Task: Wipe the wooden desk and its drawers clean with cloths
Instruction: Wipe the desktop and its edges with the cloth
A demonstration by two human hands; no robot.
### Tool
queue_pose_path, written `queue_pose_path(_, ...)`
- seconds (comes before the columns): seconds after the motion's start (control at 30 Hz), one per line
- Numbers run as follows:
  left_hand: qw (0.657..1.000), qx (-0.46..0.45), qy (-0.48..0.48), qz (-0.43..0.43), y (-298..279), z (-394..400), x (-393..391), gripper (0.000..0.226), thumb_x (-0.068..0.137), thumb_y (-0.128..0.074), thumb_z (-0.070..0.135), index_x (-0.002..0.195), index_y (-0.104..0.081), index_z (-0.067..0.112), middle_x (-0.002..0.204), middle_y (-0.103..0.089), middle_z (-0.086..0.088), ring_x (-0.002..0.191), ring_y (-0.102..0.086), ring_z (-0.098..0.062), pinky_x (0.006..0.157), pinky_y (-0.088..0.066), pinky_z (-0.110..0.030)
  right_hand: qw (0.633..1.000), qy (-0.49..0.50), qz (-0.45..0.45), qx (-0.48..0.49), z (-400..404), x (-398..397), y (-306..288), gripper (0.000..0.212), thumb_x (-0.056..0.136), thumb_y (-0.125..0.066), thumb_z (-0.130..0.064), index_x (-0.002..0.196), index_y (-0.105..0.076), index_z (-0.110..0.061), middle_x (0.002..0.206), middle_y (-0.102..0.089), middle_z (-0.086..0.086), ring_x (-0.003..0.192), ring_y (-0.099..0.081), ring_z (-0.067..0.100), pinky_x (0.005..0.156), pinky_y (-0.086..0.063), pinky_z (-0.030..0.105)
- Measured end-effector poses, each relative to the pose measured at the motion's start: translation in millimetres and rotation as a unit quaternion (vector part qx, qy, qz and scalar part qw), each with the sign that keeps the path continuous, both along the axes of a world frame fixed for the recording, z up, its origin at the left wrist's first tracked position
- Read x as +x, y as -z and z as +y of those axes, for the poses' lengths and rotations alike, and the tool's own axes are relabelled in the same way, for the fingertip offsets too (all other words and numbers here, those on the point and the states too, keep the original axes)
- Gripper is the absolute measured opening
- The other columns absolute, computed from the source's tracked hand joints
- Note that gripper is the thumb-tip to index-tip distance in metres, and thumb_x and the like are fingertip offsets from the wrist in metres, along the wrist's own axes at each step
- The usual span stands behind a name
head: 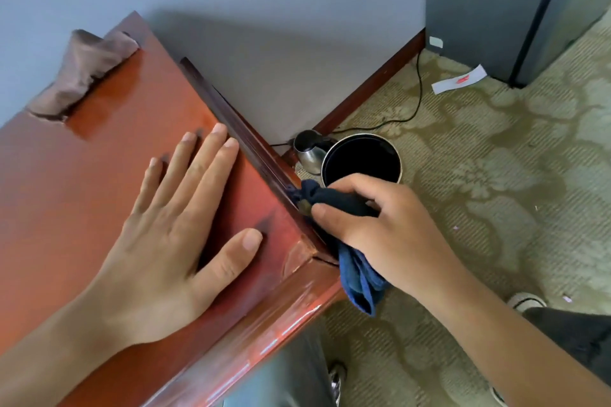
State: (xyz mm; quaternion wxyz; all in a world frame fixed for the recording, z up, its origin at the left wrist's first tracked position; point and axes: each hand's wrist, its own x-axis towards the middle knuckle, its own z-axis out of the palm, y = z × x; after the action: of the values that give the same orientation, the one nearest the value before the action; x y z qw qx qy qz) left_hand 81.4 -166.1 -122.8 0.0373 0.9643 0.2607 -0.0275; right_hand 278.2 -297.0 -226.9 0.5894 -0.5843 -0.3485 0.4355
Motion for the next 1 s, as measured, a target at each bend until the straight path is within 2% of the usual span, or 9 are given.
queue_pose_path(0.13, 1.0, 0.005, -0.003, 0.012, -1.2, 0.0, 1.2, 0.085, 0.101, -0.018, 0.076, 0.167, -0.005, 0.025, 0.174, 0.003, 0.01, 0.161, 0.006, -0.019, 0.126, -0.008, -0.064, 0.998, -0.016, 0.038, 0.046, -19.3, 2.4, -9.3, 0.002, 0.087, -0.079, -0.02, 0.087, -0.077, -0.02, 0.071, -0.069, -0.001, 0.068, -0.069, 0.015, 0.064, -0.057, 0.036)
queue_pose_path(0.27, 1.0, 0.001, -0.005, 0.021, -2.2, -0.1, 3.2, 0.084, 0.101, -0.016, 0.075, 0.167, -0.003, 0.025, 0.174, 0.006, 0.01, 0.161, 0.008, -0.02, 0.126, -0.007, -0.065, 0.997, -0.001, -0.061, -0.036, -9.0, 7.9, 10.7, 0.016, 0.09, -0.077, -0.022, 0.078, -0.074, -0.011, 0.062, -0.066, 0.007, 0.057, -0.066, 0.024, 0.061, -0.052, 0.05)
queue_pose_path(0.37, 1.0, 0.001, -0.011, 0.018, -2.3, -1.5, 4.0, 0.083, 0.101, -0.017, 0.075, 0.167, -0.003, 0.026, 0.174, 0.006, 0.011, 0.161, 0.008, -0.019, 0.126, -0.006, -0.065, 0.999, 0.003, -0.027, 0.028, -6.7, 3.5, 4.0, 0.022, 0.091, -0.074, -0.016, 0.074, -0.071, -0.002, 0.06, -0.062, 0.013, 0.054, -0.064, 0.024, 0.058, -0.052, 0.04)
queue_pose_path(0.47, 1.0, 0.0, -0.012, 0.016, -1.9, -2.2, 3.9, 0.083, 0.102, -0.017, 0.074, 0.167, -0.004, 0.025, 0.174, 0.005, 0.01, 0.161, 0.007, -0.02, 0.125, -0.007, -0.066, 0.995, -0.007, -0.014, 0.1, -17.2, 3.5, -18.0, 0.011, 0.089, -0.076, -0.017, 0.078, -0.076, -0.016, 0.076, -0.064, 0.002, 0.07, -0.065, 0.015, 0.063, -0.051, 0.029)
queue_pose_path(0.67, 1.0, 0.003, -0.009, 0.013, -1.1, -2.5, 3.5, 0.083, 0.102, -0.017, 0.074, 0.167, -0.004, 0.024, 0.175, 0.004, 0.008, 0.161, 0.006, -0.022, 0.126, -0.007, -0.066, 0.996, 0.04, -0.064, -0.038, 0.9, 2.5, 16.0, 0.019, 0.089, -0.077, -0.023, 0.073, -0.073, -0.014, 0.069, -0.063, 0.008, 0.062, -0.064, 0.021, 0.06, -0.047, 0.041)
queue_pose_path(0.73, 1.0, 0.004, -0.01, 0.012, -1.2, -2.3, 3.9, 0.083, 0.102, -0.017, 0.074, 0.167, -0.004, 0.024, 0.175, 0.004, 0.008, 0.161, 0.006, -0.022, 0.125, -0.008, -0.066, 0.995, 0.055, -0.088, -0.008, 3.0, -4.2, 6.8, 0.018, 0.089, -0.076, -0.026, 0.074, -0.073, -0.017, 0.073, -0.062, -0.001, 0.066, -0.064, 0.015, 0.061, -0.048, 0.039)
queue_pose_path(0.87, 1.0, 0.007, -0.007, 0.01, -0.8, -2.0, 3.5, 0.083, 0.102, -0.017, 0.074, 0.167, -0.004, 0.025, 0.175, 0.003, 0.008, 0.161, 0.005, -0.023, 0.125, -0.01, -0.067, 0.991, 0.063, -0.025, 0.114, -9.4, -17.6, -36.2, 0.013, 0.093, -0.071, -0.023, 0.081, -0.069, -0.02, 0.07, -0.057, -0.009, 0.064, -0.058, 0.011, 0.059, -0.043, 0.02)
queue_pose_path(0.93, 1.0, 0.007, -0.006, 0.011, -0.6, -2.2, 3.5, 0.083, 0.102, -0.017, 0.074, 0.167, -0.003, 0.025, 0.175, 0.003, 0.007, 0.161, 0.006, -0.023, 0.125, -0.01, -0.067, 0.996, 0.038, -0.045, 0.069, -11.3, -18.7, -26.0, 0.016, 0.097, -0.065, -0.03, 0.083, -0.06, -0.023, 0.063, -0.055, -0.008, 0.057, -0.055, 0.009, 0.056, -0.042, 0.023)
queue_pose_path(1.0, 1.0, 0.006, -0.006, 0.01, -0.7, -2.3, 3.3, 0.084, 0.102, -0.016, 0.075, 0.167, -0.004, 0.024, 0.175, 0.003, 0.007, 0.161, 0.006, -0.023, 0.125, -0.009, -0.067, 0.987, 0.009, -0.153, -0.05, -7.6, -15.3, -1.1, 0.025, 0.098, -0.056, -0.047, 0.088, -0.053, -0.025, 0.064, -0.058, -0.007, 0.056, -0.057, 0.009, 0.058, -0.046, 0.032)
